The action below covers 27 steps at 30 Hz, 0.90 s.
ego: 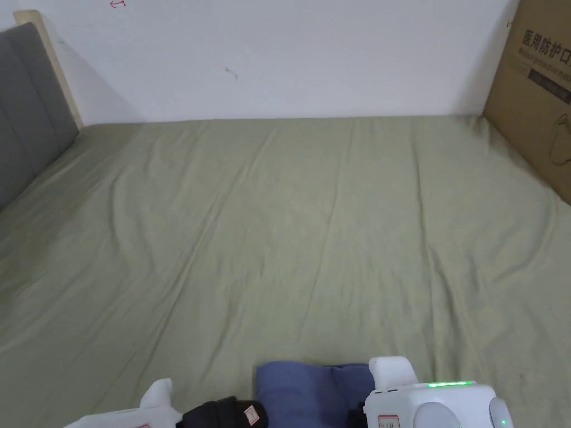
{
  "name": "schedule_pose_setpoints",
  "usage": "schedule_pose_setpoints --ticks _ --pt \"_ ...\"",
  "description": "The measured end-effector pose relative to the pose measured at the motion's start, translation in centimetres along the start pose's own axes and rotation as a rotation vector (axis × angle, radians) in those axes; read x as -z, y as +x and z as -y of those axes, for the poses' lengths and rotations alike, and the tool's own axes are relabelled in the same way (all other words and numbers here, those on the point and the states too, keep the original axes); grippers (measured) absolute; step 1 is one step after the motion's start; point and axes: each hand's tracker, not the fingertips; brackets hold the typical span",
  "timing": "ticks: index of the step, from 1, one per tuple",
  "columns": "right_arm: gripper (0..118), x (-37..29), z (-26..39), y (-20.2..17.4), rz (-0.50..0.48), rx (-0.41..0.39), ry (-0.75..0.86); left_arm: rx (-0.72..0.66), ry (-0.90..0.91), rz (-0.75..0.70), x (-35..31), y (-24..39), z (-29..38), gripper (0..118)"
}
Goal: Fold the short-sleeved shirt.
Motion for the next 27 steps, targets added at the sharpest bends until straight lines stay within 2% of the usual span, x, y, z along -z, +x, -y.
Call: schedule_pose_setpoints --ticks 1,2,4,7,10,11,12,13,15,17,20,23,27 --pt "0 0.0 0.1 -0.1 0.004 0.001 0.004 0.008 0.0 0.022 0.5 0.1 0.0 117" --pt "0 0.0 0.1 -0.2 0.008 -0.001 0.007 0.012 0.009 0.057 0.9 0.1 -0.1 118" --pt "0 0.0 0.2 -0.2 0.013 -0.008 0.009 -0.011 0.01 0.118 1.8 -0.1 -0.7 118" --pt "0 0.0 0.1 0.0 0.006 0.0 0.005 -0.101 -0.089 0.103 4.6 -1.0 -1.3 118" --pt "0 0.0 0.0 0.3 -0.008 0.018 0.002 -0.07 -0.121 0.208 6.3 -0.9 -1.0 117" --pt "0 0.0 0.1 0.4 -0.012 0.025 0.001 -0.072 -0.12 0.233 6.7 -0.9 -1.1 101" --pt "0 0.0 0.1 0.4 -0.014 0.031 0.001 -0.101 -0.152 0.234 7.2 -1.1 -1.3 71" --pt "0 -0.1 0.0 0.4 -0.013 0.034 0.001 -0.119 -0.177 0.185 7.8 -1.3 -1.5 29" --pt "0 -0.3 0.0 0.2 -0.005 0.032 0.002 -0.068 -0.174 0.017 8.7 -1.7 -1.7 26" --pt "0 -0.7 -0.1 -0.1 0.001 0.023 0.0 -0.143 -0.187 0.155 7.9 -2.6 -2.0 26" --pt "0 -1.7 -0.2 -0.6 -0.003 0.024 0.012 0.02 -0.215 0.067 7.2 -0.8 -2.4 26" --pt "0 -2.9 -0.7 -0.9 -0.023 0.06 0.055 0.043 -0.22 0.04 5.4 -0.2 -3.9 26" --pt "0 -3.9 -1.5 -1.7 0.011 0.021 0.086 0.185 -0.219 -0.124 1.0 -0.1 -7.5 26"
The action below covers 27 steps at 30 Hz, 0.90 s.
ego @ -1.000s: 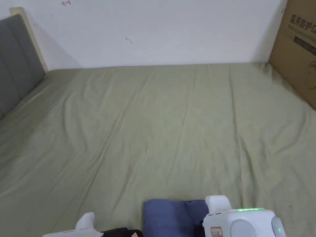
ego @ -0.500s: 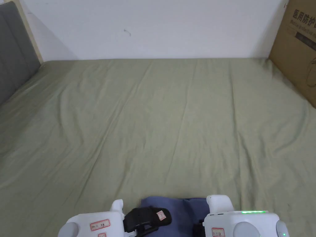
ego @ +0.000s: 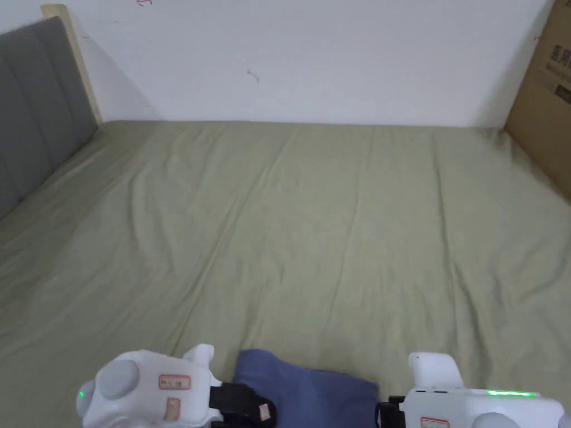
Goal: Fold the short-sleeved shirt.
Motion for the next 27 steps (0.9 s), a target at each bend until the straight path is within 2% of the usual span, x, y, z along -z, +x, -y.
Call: schedule_pose_setpoints --ticks 2,7,9,11,12,13,15,16,18,19,22,25,26,27 --pt "0 0.1 -0.2 -0.2 0.025 -0.018 0.0 0.041 0.015 -0.126 -3.1 -1.2 -1.5 26" --pt "0 0.7 -0.1 -0.1 0.015 0.011 -0.021 0.074 0.021 -0.482 -10.3 -5.0 -4.9 26" --pt "0 1.0 -0.1 -0.2 0.02 0.01 -0.028 0.123 -0.022 -0.708 -12.2 -6.6 -6.3 26" --pt "0 1.3 -0.2 -0.5 0.026 0.004 -0.032 0.152 -0.058 -0.873 -13.8 -7.5 -6.9 26" --pt "0 1.4 -0.2 -0.6 0.025 0.005 -0.033 0.143 -0.052 -0.9 -14.1 -8.1 -7.3 26" --pt "0 1.6 -0.3 -0.6 0.021 0.007 -0.036 0.161 -0.078 -1.055 -14.8 -8.9 -7.6 26" --pt "0 1.9 -0.5 -0.9 0.018 0.006 -0.044 0.197 -0.087 -1.188 -15.7 -10.4 -7.8 27" --pt "0 2.1 -0.6 -1.0 0.019 0.0 -0.047 0.191 -0.079 -1.228 -16.0 -11.1 -7.9 35" --pt "0 2.3 -0.6 -1.1 0.022 -0.007 -0.051 0.165 -0.071 -1.286 -16.7 -11.9 -7.6 91" --pt "0 2.5 -0.6 -1.1 0.019 -0.007 -0.055 0.16 -0.059 -1.291 -17.1 -12.0 -7.4 112" --pt "0 2.8 -0.7 -1.1 0.016 -0.007 -0.064 0.091 0.034 -1.182 -18.8 -11.3 -7.1 118" --pt "0 3.0 -0.6 -1.2 0.017 -0.006 -0.071 0.036 0.119 -1.062 -20.1 -9.4 -6.8 108" --pt "0 3.0 -0.5 -1.2 0.014 -0.004 -0.072 0.028 0.145 -1.034 -20.5 -8.8 -7.0 96" --pt "0 2.9 -0.5 -1.2 0.011 -0.004 -0.071 0.025 0.171 -0.983 -20.8 -7.8 -6.9 72"
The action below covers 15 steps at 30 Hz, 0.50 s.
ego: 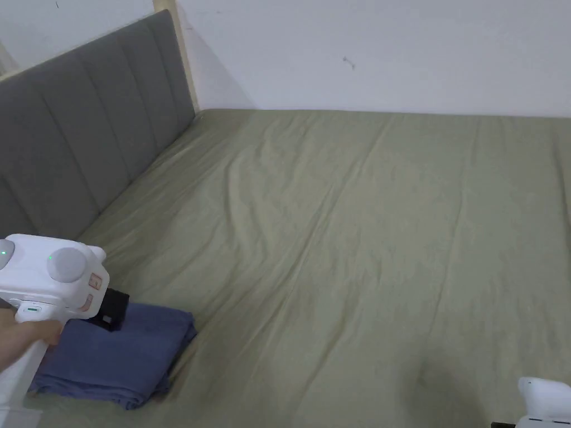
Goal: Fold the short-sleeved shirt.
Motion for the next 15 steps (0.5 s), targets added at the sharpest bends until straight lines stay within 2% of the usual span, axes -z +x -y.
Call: schedule_pose_setpoints --ticks 2,3,7,11,15 --pt "0 -0.2 0.1 0.0 -0.005 -0.002 0.005 -0.021 0.055 0.111 -1.9 1.3 0.4 0" --pt "0 -0.2 0.2 0.1 -0.007 -0.003 0.008 -0.051 0.089 0.14 -2.8 2.3 0.7 0" --pt "0 -1.0 0.6 0.5 -0.022 0.011 0.022 -0.005 0.165 0.268 -5.8 7.3 2.4 0" --pt "0 -2.2 0.9 1.4 -0.009 0.01 0.058 0.065 0.229 0.262 -8.0 13.0 4.6 0" --pt "0 -4.2 1.3 2.6 -0.004 0.025 0.119 0.029 0.308 0.312 -10.2 17.5 7.1 0"
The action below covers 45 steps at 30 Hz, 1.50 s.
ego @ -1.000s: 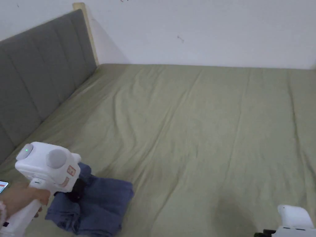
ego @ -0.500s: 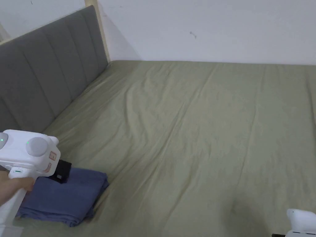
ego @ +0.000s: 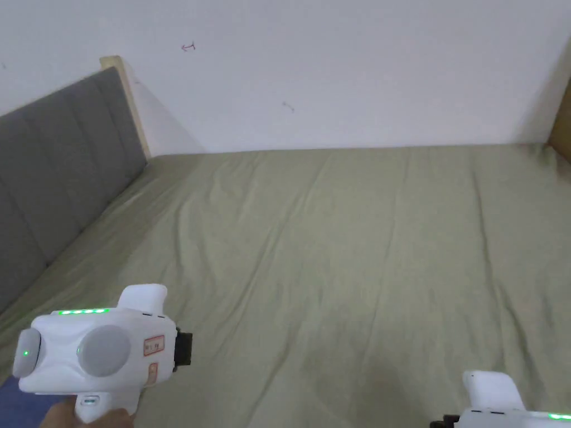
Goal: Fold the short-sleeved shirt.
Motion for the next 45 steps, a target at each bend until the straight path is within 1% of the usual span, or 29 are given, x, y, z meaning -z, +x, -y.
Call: schedule_pose_setpoints --ticks 2,4,7,10,11,12,14,15,17,18,20,23,24,26,30,34,39,40,41,42,43,44,45 --pt "0 -0.9 0.1 0.7 -0.007 0.014 0.026 -0.017 0.033 0.048 -0.8 2.1 0.8 0" --pt "0 -1.8 0.0 1.3 -0.006 0.014 0.047 -0.018 0.054 0.065 -1.7 4.3 1.3 0" --pt "0 -3.2 -0.5 1.9 0.017 0.0 0.1 0.011 0.153 0.017 -3.3 7.2 1.6 0" --pt "0 -5.0 -1.3 2.1 0.046 0.003 0.201 0.038 0.235 -0.003 -5.4 10.3 2.0 0" --pt "0 -5.8 -1.7 1.8 0.084 -0.006 0.248 0.055 0.261 -0.011 -6.0 11.2 2.1 0" --pt "0 -6.7 -2.2 1.3 0.146 -0.039 0.311 0.07 0.303 -0.038 -6.6 12.3 2.2 0" --pt "0 -8.0 -3.2 0.4 0.238 -0.105 0.401 0.099 0.351 -0.074 -7.7 13.8 2.1 0" --pt "0 -8.8 -3.7 0.0 0.261 -0.117 0.446 0.105 0.385 -0.086 -8.2 14.4 2.1 0" --pt "0 -10.8 -4.7 -0.8 0.276 -0.114 0.531 0.107 0.451 -0.07 -9.4 15.6 1.9 0" --pt "0 -11.8 -5.3 -1.4 0.291 -0.114 0.584 0.111 0.445 -0.078 -9.7 16.0 1.7 0" --pt "0 -13.5 -5.9 -2.3 0.329 -0.123 0.659 0.078 0.51 -0.078 -10.7 16.6 1.4 0" --pt "0 -15.5 -6.5 -3.7 0.377 -0.127 0.748 0.067 0.599 -0.133 -11.8 17.6 1.5 0" --pt "0 -16.0 -6.4 -4.1 0.384 -0.132 0.776 0.084 0.635 -0.152 -12.0 18.1 1.6 0" --pt "0 -16.4 -6.6 -4.6 0.386 -0.146 0.772 0.096 0.669 -0.177 -12.4 18.5 1.8 0" --pt "0 -16.1 -6.2 -5.3 0.409 -0.185 0.795 0.115 0.693 -0.181 -12.6 18.7 1.9 0" --pt "0 -15.6 -6.1 -5.1 0.365 -0.177 0.798 0.118 0.729 -0.175 -12.8 18.1 2.2 0" --pt "0 -15.4 -5.9 -5.5 0.373 -0.186 0.824 0.092 0.736 -0.179 -12.5 17.2 2.1 0" --pt "3 -15.4 -5.9 -5.5 0.37 -0.188 0.833 0.09 0.739 -0.18 -12.4 17.1 2.1 0" --pt "15 -15.4 -5.9 -5.5 0.367 -0.185 0.841 0.085 0.745 -0.181 -12.3 17.0 2.1 7" --pt "30 -15.4 -5.8 -5.4 0.361 -0.183 0.85 0.085 0.751 -0.184 -12.3 17.0 2.2 17" --pt "51 -15.4 -5.8 -5.4 0.356 -0.182 0.856 0.087 0.756 -0.182 -12.2 16.9 2.3 34" --pt "88 -15.4 -5.8 -5.3 0.355 -0.18 0.857 0.084 0.758 -0.18 -12.1 16.9 2.4 67" --pt "107 -15.3 -5.9 -5.3 0.354 -0.179 0.854 0.08 0.755 -0.175 -12.0 16.8 2.4 92"
